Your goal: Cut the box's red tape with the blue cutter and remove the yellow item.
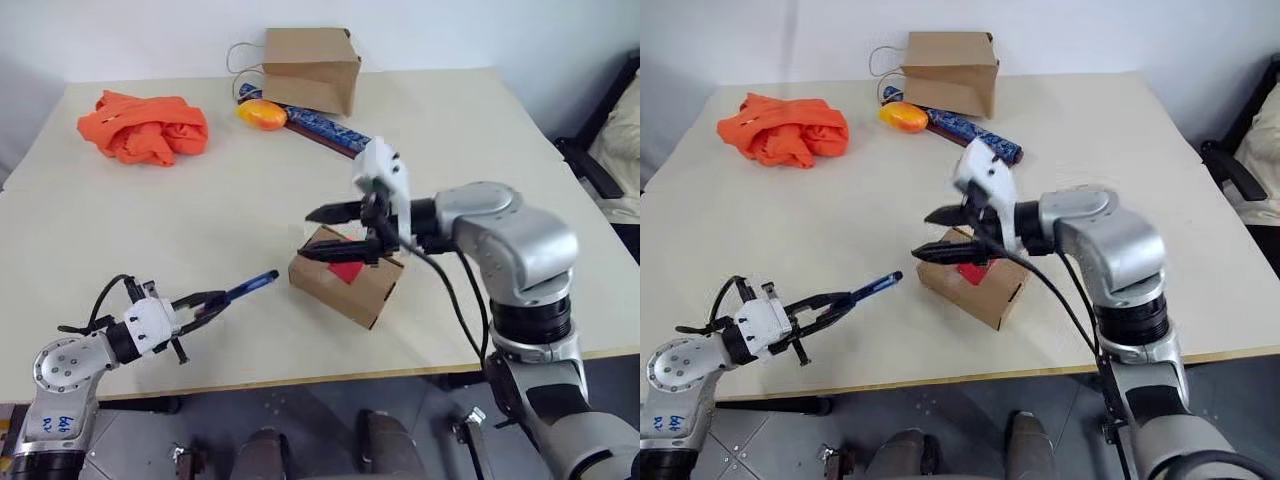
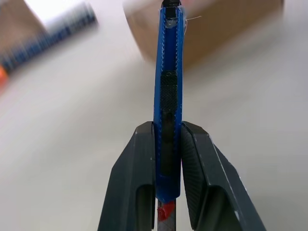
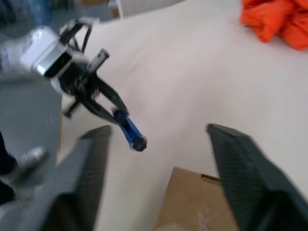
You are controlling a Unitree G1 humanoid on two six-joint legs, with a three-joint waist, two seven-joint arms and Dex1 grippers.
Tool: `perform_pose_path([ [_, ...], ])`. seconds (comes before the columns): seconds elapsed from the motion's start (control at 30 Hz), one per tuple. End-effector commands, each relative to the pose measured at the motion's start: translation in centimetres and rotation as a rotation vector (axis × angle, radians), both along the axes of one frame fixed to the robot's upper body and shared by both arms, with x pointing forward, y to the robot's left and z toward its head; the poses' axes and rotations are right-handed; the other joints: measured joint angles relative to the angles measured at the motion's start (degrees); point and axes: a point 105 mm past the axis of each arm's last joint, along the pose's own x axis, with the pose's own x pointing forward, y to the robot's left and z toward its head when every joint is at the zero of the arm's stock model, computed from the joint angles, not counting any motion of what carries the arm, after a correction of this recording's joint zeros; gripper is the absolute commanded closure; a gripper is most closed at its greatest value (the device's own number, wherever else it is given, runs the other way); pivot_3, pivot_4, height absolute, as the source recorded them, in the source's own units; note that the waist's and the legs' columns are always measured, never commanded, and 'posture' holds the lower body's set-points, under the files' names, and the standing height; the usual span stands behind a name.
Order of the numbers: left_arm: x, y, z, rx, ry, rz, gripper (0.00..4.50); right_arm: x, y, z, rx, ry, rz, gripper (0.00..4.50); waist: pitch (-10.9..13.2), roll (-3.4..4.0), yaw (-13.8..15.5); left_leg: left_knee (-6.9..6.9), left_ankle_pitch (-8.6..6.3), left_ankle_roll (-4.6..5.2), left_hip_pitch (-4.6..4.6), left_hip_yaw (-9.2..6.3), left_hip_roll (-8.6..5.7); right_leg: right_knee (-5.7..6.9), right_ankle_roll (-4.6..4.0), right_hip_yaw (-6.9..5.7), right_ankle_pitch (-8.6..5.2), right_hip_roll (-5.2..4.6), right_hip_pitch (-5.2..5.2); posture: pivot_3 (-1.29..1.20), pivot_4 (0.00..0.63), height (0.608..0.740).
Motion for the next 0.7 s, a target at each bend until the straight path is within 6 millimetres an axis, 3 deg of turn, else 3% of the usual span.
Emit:
perform_pose_path([
  [0.03, 1.3, 1.3, 2.4, -0.011, -0.177, 0.098, 4.06, 0.1, -0.9, 1.3, -0.017, 0.054, -0.017, 0.03, 0.0, -0.01, 0.06, 0.01, 0.0, 0.0, -0.01, 0.0, 0.0, 0.0, 0.0, -0.03, 0.0, 0.0, 0.0, 0.0, 0.15, 0.74],
  [0.17, 2.3, 0.6, 3.0, 0.0, -0.247, 0.077, 4.06, 1.0, -0.5, 3.1, 0.053, 0.082, -0.056, 0.03, 0.0, -0.01, -0.12, 0.01, 0.0, 0.0, 0.0, 0.06, 0.0, -0.03, 0.03, -0.1, 0.01, -0.04, 0.02, 0.0, 0.15, 0.74],
  [0.23, 3.2, -0.4, 3.4, -0.013, -0.283, 0.052, 4.06, 2.4, 0.0, 3.3, 0.067, 0.141, -0.105, 0.03, 0.0, -0.01, -0.09, 0.03, 0.0, 0.0, 0.0, 0.08, 0.0, -0.01, 0.02, -0.13, 0.01, -0.03, 0.01, 0.0, 0.15, 0.74],
  [0.33, 4.0, -1.7, 3.5, -0.029, -0.313, 0.018, 4.06, 2.9, 1.0, 3.1, 0.061, 0.169, -0.105, 0.03, -0.02, -0.04, -0.1, 0.06, 0.01, 0.0, 0.01, 0.07, 0.0, 0.01, 0.02, -0.15, 0.02, -0.04, 0.03, 0.0, 0.15, 0.74],
  [0.47, 4.4, -3.5, 3.3, -0.058, -0.332, -0.034, 4.06, 2.9, 2.5, 2.3, 0.052, 0.231, -0.079, 0.03, -0.03, -0.06, -0.23, 0.03, 0.01, -0.01, -0.03, 0.07, 0.0, 0.0, 0.08, -0.42, 0.05, -0.11, 0.02, 0.0, 0.15, 0.74],
  [0.57, 4.7, -5.0, 3.1, -0.089, -0.326, -0.09, 4.06, 3.1, 3.8, 0.5, -0.014, 0.238, -0.066, 0.03, -0.03, -0.06, -0.37, 0.01, 0.01, -0.01, -0.03, 0.03, 0.0, 0.0, 0.08, -0.58, 0.05, -0.13, 0.02, 0.0, 0.15, 0.74],
  [0.7, 4.8, -5.4, 3.3, -0.098, -0.332, -0.104, 4.06, 3.3, 4.5, -0.3, -0.047, 0.239, -0.056, 0.03, -0.03, -0.06, -0.73, 0.01, 0.01, -0.01, -0.04, 0.02, 0.01, -0.03, 0.08, -0.61, 0.05, -0.14, 0.05, 0.0, 0.15, 0.74],
])
